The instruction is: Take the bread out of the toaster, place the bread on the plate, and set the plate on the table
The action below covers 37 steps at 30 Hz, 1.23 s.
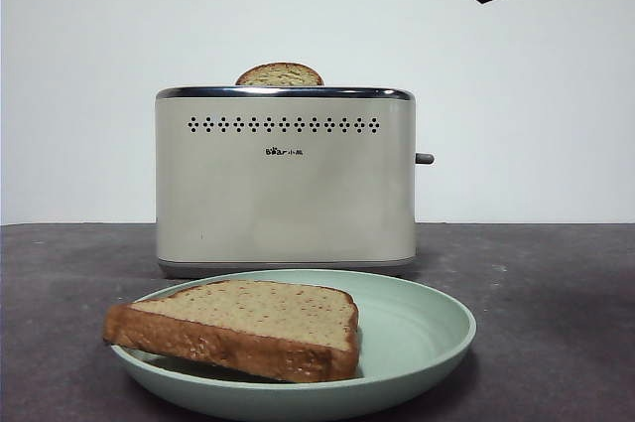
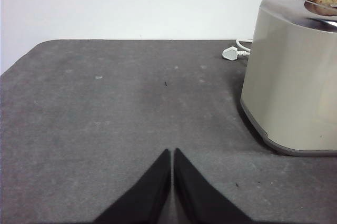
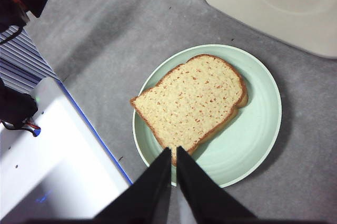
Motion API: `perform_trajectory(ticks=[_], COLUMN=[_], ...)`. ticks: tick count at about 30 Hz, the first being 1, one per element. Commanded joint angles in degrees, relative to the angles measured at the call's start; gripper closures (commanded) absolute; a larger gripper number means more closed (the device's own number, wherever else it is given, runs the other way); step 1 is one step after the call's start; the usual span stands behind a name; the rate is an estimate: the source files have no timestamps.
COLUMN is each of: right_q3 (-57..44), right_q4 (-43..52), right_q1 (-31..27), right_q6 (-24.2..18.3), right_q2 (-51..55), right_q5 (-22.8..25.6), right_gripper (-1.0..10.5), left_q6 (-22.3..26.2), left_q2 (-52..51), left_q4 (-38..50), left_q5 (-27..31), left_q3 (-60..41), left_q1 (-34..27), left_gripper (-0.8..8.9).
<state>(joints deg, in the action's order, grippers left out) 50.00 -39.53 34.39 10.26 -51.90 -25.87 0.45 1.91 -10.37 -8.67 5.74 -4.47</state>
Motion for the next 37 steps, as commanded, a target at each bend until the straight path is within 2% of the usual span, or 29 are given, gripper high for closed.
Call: perform_trajectory(ticks=[1,13,36,37], right_q3=[0.6,0.6,0.6,0.6], right_q4=[0.5,0.5,0.5,0.6], right_q1=[0.3,0.3,0.3,0.4], right_q6=[-0.8,-0.8,-0.9,-2.6], right_q2=[-0.4,-0.4,-0.4,-0.3], right_q5=[0.0,0.0,0.1,0.5], right_gripper=[9.4,9.4,9.4,9.4], left_q6=[-0.6,-2.6,-2.5,-2.5], left_q2=[-1.9,-1.7,-1.7,-1.7], left_q4=[0.8,-0.7,-0.7,-0.7], left_q5=[0.3,0.3,0.3,0.3], left_q3=[-1.5,-4.9,-4.9,-4.9], left_q1=[-0.1,-0.1,-0.1,-0.1], left_gripper=[8.06,8.06,8.06,8.06])
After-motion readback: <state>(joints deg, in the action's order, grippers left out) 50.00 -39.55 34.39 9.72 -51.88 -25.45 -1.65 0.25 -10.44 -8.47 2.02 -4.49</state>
